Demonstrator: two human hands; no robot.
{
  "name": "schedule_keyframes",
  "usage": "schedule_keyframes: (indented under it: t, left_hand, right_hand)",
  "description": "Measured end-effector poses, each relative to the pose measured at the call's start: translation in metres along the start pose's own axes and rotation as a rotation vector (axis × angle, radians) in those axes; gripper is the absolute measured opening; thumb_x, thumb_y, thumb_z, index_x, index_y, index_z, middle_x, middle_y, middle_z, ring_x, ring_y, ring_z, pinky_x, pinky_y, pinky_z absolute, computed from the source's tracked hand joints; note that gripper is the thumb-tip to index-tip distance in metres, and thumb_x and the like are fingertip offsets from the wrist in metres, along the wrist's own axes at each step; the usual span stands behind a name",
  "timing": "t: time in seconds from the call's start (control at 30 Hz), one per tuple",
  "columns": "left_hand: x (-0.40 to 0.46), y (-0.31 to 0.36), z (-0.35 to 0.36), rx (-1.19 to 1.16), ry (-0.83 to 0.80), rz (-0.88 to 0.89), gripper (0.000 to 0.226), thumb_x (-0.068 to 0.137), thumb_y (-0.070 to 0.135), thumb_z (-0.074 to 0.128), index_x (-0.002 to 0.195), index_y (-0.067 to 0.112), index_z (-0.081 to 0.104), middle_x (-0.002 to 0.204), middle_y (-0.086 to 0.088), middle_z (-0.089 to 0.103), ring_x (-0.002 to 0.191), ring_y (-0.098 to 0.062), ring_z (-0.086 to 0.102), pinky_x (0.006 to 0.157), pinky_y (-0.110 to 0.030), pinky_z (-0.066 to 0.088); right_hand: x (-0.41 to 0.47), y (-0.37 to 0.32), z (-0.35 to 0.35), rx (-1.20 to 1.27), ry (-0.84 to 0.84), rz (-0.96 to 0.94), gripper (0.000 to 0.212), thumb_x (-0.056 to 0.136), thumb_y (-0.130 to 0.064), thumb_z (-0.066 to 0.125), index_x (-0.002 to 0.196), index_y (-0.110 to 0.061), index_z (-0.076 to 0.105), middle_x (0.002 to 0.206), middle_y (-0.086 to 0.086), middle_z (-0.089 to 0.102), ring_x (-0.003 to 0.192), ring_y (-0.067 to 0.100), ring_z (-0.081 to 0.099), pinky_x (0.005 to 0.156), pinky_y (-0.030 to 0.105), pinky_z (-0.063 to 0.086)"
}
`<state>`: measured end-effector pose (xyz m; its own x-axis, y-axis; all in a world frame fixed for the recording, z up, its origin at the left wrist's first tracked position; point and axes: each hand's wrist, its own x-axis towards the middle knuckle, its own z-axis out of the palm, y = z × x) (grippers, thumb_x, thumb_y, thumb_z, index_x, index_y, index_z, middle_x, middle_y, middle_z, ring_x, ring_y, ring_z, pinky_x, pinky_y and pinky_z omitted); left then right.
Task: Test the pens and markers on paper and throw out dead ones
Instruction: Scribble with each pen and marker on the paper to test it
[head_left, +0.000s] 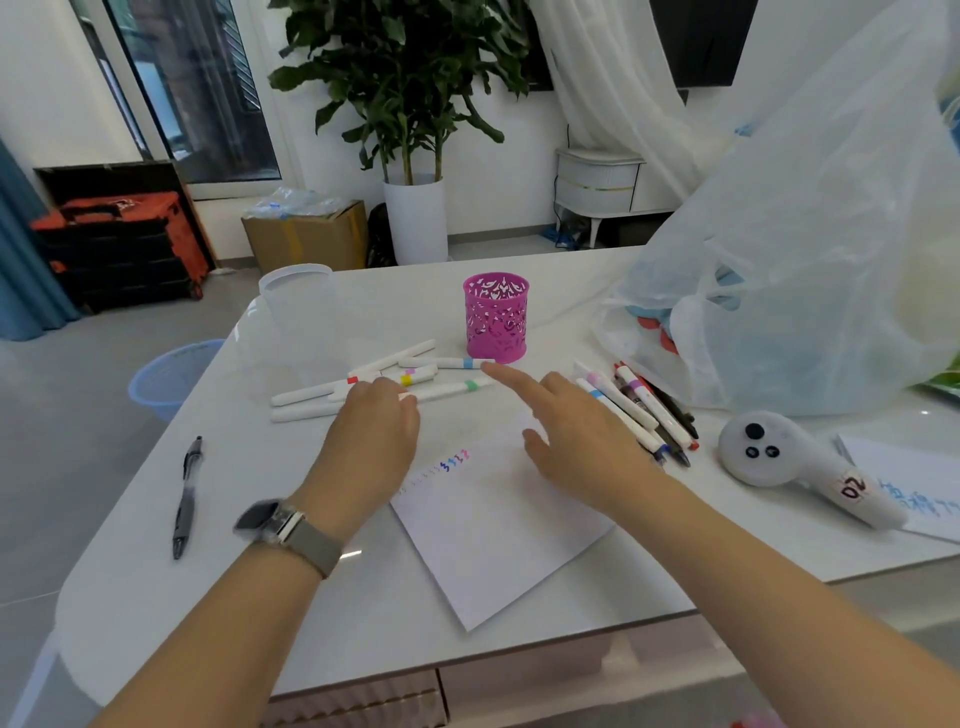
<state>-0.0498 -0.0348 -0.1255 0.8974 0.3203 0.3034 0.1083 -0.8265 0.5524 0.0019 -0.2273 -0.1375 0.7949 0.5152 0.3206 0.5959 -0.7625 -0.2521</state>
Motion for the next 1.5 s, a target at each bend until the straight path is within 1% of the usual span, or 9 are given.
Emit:
schedule_keyframes:
  t: [0.13,0.23,0.33,0.4,0.53,0.67,0.87,1.27,1.5]
  left_hand:
    - [-0.032,0.027,-0.02,-0.177,-0.049,0.25,0.015,0.096,0.025,0.046,0.081,0.023,0.047,0.079,0.008,0.045,0.072,-0.004,0.045,0.065,-0.014,0.034]
    - [-0.044,0.031,-0.023,-0.192,-0.154,0.277,0.021,0.089,0.048,0.044,0.103,0.033,0.049,0.097,0.016,0.049,0.085,0.003,0.048,0.069,-0.008,0.039]
    - [-0.05,0.025,-0.018,-0.114,-0.227,0.195,0.043,0.09,0.047,0.043,0.131,0.036,0.035,0.116,0.017,0.044,0.093,0.001,0.05,0.077,-0.013,0.041]
    - [-0.054,0.024,-0.011,-0.073,-0.255,0.203,0.032,0.094,0.043,0.039,0.125,0.034,0.038,0.106,0.012,0.05,0.088,-0.005,0.053,0.077,-0.021,0.045]
    - [-0.057,0.028,-0.003,-0.008,-0.285,0.261,0.023,0.096,0.045,0.032,0.089,0.027,0.044,0.074,0.006,0.05,0.069,-0.014,0.052,0.063,-0.032,0.043]
    - [-0.062,0.036,-0.007,-0.047,-0.333,0.254,0.02,0.095,0.048,0.031,0.094,0.03,0.04,0.073,0.008,0.049,0.064,-0.009,0.048,0.055,-0.021,0.036]
    - [-0.065,0.042,-0.001,0.342,-0.366,0.353,0.033,0.097,0.047,0.011,0.088,0.026,0.035,0.075,0.006,0.048,0.073,-0.019,0.056,0.068,-0.034,0.046]
    - [-0.064,0.033,-0.01,0.09,-0.421,0.226,0.037,0.098,0.043,0.016,0.067,0.03,0.03,0.07,0.006,0.046,0.063,-0.013,0.044,0.06,-0.028,0.036]
    - [-0.072,0.033,-0.005,0.414,-0.254,0.33,0.026,0.098,0.047,0.014,0.089,0.026,0.027,0.063,0.008,0.036,0.05,-0.011,0.036,0.045,-0.023,0.025]
  right_hand:
    - [-0.003,-0.011,0.003,0.196,0.085,-0.065,0.034,0.093,-0.026,0.056,0.125,-0.036,0.048,0.077,-0.009,0.057,0.061,0.007,0.047,0.06,0.028,0.044]
    - [-0.003,-0.02,-0.006,0.495,0.161,0.084,0.018,0.091,-0.032,0.059,0.082,-0.016,0.061,0.056,-0.005,0.057,0.051,0.007,0.047,0.053,0.024,0.038]
    - [-0.006,-0.029,-0.029,1.212,-0.151,0.31,0.037,0.097,-0.034,0.047,0.072,-0.008,0.058,0.063,0.013,0.066,0.05,0.019,0.05,0.047,0.026,0.038]
    - [-0.01,-0.033,-0.037,1.485,-0.316,0.349,0.026,0.097,-0.023,0.044,0.077,-0.009,0.055,0.062,0.021,0.063,0.047,0.021,0.046,0.043,0.023,0.034]
    - [-0.01,-0.03,-0.036,1.435,-0.303,0.381,0.025,0.095,-0.013,0.049,0.072,-0.006,0.05,0.054,0.016,0.06,0.042,0.018,0.045,0.038,0.02,0.032]
    - [-0.014,-0.025,-0.033,1.363,-0.348,0.404,0.035,0.092,-0.014,0.058,0.06,-0.012,0.046,0.049,0.008,0.055,0.037,0.011,0.043,0.035,0.018,0.031]
    - [-0.005,-0.024,-0.031,1.262,-0.324,0.569,0.036,0.086,-0.002,0.052,0.053,-0.013,0.041,0.038,0.002,0.033,0.037,0.012,0.023,0.036,0.016,0.013]
    - [0.01,-0.037,-0.021,1.276,-0.384,0.634,0.039,0.084,0.0,0.047,0.051,-0.015,0.032,0.036,-0.001,0.023,0.033,0.01,0.017,0.037,0.016,0.009]
    - [0.013,-0.042,-0.016,1.656,-0.039,0.801,0.046,0.098,-0.031,0.05,0.056,-0.013,0.043,0.051,0.003,0.04,0.045,0.014,0.04,0.052,0.026,0.045]
